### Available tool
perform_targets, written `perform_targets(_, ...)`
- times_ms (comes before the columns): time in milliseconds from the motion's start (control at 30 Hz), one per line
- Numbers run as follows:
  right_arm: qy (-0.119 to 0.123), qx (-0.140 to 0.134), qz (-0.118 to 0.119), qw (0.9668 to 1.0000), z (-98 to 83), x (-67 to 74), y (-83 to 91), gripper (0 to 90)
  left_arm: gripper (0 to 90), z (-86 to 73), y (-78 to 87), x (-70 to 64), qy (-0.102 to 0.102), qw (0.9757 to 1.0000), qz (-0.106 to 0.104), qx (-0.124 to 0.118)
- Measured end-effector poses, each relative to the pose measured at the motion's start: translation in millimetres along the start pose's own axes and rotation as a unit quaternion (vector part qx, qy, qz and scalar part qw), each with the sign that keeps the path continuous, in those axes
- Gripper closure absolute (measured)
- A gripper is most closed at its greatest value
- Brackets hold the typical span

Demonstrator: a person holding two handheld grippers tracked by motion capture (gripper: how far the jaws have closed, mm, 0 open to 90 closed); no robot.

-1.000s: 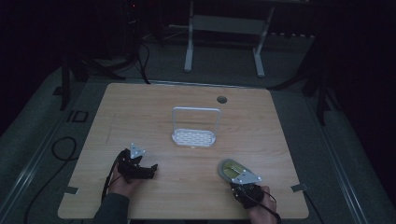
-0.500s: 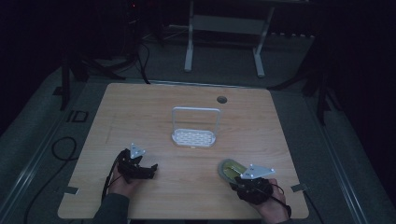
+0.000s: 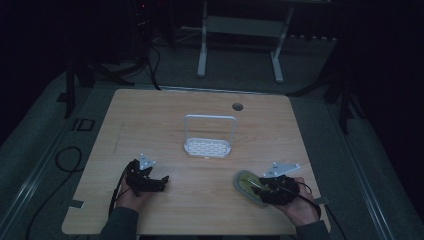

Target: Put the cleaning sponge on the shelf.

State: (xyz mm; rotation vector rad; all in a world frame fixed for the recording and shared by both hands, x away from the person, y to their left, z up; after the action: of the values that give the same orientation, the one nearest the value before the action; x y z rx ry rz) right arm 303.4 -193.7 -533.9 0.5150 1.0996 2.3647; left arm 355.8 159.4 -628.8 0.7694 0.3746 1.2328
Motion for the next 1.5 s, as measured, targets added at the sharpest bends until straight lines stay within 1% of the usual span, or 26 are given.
perform_targets(67, 0.001, 0.005, 0.0, 1.0, 0.3, -1.8, -0.1, 56.5, 4.6, 0.0, 0.0, 0.0, 0.0, 1.0, 0.0, 0.0)
perform_targets(100, 0.003, 0.017, -0.002, 0.9999, 0.1, -4.9, -0.7, 56.2, 4.5, 0.1, -0.1, -0.1, 0.0, 1.0, 0.0, 0.0)
perform_targets(167, 0.003, 0.029, -0.004, 0.9996, -0.4, -8.5, -1.8, 56.0, 4.5, 0.1, -0.1, -0.1, 0.0, 1.0, 0.0, 0.0)
perform_targets(233, 0.005, 0.033, -0.003, 0.9994, -0.3, -9.8, -2.4, 56.1, 4.5, 0.2, -0.2, -0.1, 0.0, 1.0, 0.0, 0.0)
perform_targets(267, 0.005, 0.043, 0.001, 0.9991, -0.5, -11.4, -3.7, 56.1, 4.5, 0.1, -0.2, -0.1, 0.0, 1.0, 0.0, 0.0)
perform_targets(333, 0.004, 0.053, 0.003, 0.9986, -0.5, -13.1, -4.9, 56.7, 4.4, 0.2, -0.2, -0.1, 0.0, 1.0, 0.0, 0.0)
perform_targets(400, 0.005, 0.055, 0.005, 0.9985, -0.3, -13.6, -5.4, 56.9, 4.4, 0.2, -0.2, -0.1, 0.0, 1.0, 0.0, 0.0)
perform_targets(433, 0.006, 0.064, 0.007, 0.9979, -0.1, -15.5, -6.3, 57.1, 4.4, 0.2, -0.2, -0.2, 0.0, 1.0, 0.0, 0.0)
perform_targets(467, 0.004, 0.069, 0.007, 0.9976, -0.2, -15.9, -6.8, 57.1, 4.4, 0.2, -0.2, -0.2, 0.0, 1.0, 0.0, 0.0)
perform_targets(500, 0.009, 0.073, 0.007, 0.9973, 0.2, -17.0, -7.4, 57.1, 4.4, 0.2, -0.2, -0.2, 0.0, 1.0, 0.0, 0.0)
perform_targets(600, 0.012, 0.087, 0.008, 0.9961, 0.0, -18.5, -9.3, 57.1, 4.4, 0.2, -0.2, -0.2, 0.0, 1.0, 0.0, 0.001)
perform_targets(833, 0.013, 0.105, 0.01, 0.9943, 2.0, -21.3, -12.0, 57.6, 4.4, 0.2, -0.3, -0.2, 0.0, 1.0, 0.0, 0.001)
perform_targets(933, 0.013, 0.122, 0.012, 0.9924, 3.6, -24.4, -13.2, 57.6, 4.3, 0.3, -0.3, -0.3, 0.0, 1.0, 0.0, 0.001)
perform_targets(1033, 0.013, 0.128, 0.014, 0.9916, 4.7, -25.9, -14.0, 57.6, 4.3, 0.3, -0.3, -0.3, 0.0, 1.0, 0.0, 0.0)
perform_targets(1067, 0.015, 0.136, 0.015, 0.9905, 5.5, -28.0, -14.9, 57.2, 4.3, 0.3, -0.3, -0.3, 0.0, 1.0, 0.0, 0.001)
perform_targets(1267, 0.013, 0.153, 0.021, 0.9879, 7.9, -29.9, -17.5, 56.7, 4.3, 0.3, -0.3, -0.4, 0.0, 1.0, 0.0, 0.001)
perform_targets(1500, 0.015, 0.178, 0.03, 0.9835, 9.5, -31.5, -21.9, 56.6, 4.3, 0.3, -0.3, -0.4, 0.0, 1.0, 0.0, 0.001)
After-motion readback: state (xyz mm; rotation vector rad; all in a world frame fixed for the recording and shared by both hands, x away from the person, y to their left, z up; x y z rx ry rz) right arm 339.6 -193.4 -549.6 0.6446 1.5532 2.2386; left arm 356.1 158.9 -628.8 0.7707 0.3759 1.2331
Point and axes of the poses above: each handheld gripper's, and its own axes: y roughly backward along the jaws, z roughly out of its top, x roughly to its left, the point moved 9 cm from there along -y, roughly forward along the jaws, and after that the axes turned 12 degrees about z, right-handed, at the moved point
